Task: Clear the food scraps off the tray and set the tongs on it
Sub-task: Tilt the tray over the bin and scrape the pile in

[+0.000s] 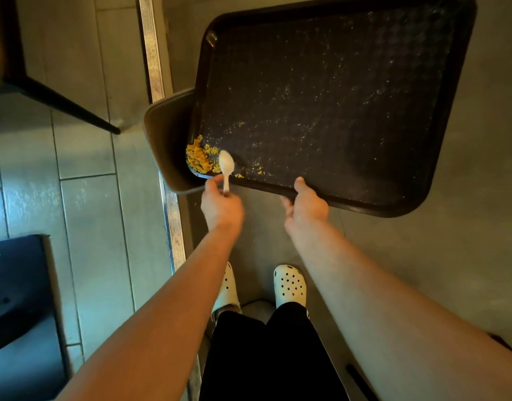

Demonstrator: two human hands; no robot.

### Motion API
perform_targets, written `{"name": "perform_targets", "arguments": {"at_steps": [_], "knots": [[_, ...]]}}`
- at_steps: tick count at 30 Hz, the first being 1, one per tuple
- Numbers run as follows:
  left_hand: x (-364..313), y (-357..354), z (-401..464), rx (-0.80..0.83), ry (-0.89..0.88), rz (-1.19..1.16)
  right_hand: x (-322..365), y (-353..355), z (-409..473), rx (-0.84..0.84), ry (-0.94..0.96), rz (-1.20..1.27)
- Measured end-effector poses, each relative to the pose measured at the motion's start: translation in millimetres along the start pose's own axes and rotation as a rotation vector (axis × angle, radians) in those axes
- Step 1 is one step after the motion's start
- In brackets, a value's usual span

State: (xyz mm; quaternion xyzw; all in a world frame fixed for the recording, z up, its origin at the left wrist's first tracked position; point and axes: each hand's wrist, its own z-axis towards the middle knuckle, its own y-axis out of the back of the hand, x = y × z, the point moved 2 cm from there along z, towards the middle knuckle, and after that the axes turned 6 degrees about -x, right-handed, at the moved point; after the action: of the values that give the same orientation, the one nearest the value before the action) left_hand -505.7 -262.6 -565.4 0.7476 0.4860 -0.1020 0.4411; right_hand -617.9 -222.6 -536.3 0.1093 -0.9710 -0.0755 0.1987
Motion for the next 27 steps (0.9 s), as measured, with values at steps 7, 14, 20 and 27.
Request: {"name": "perform_targets", "arguments": {"at_steps": [7, 14, 20, 27], "knots": [[-15, -15, -21, 0.282, -0.318, 0.076, -3, 0, 3, 0.011, 0.016, -0.029], [8, 23, 0, 0.03, -0.152, 0.166, 2, 0, -5, -0.002, -0.024, 0.025], [-3, 23, 5, 0.218, -0.247, 0.245, -2, 0, -2, -0.018, 0.02, -0.007], [-10, 57, 22, 0.007, -0.264, 0.507, -3, 5, -2, -0.005, -0.008, -0.026]]}}
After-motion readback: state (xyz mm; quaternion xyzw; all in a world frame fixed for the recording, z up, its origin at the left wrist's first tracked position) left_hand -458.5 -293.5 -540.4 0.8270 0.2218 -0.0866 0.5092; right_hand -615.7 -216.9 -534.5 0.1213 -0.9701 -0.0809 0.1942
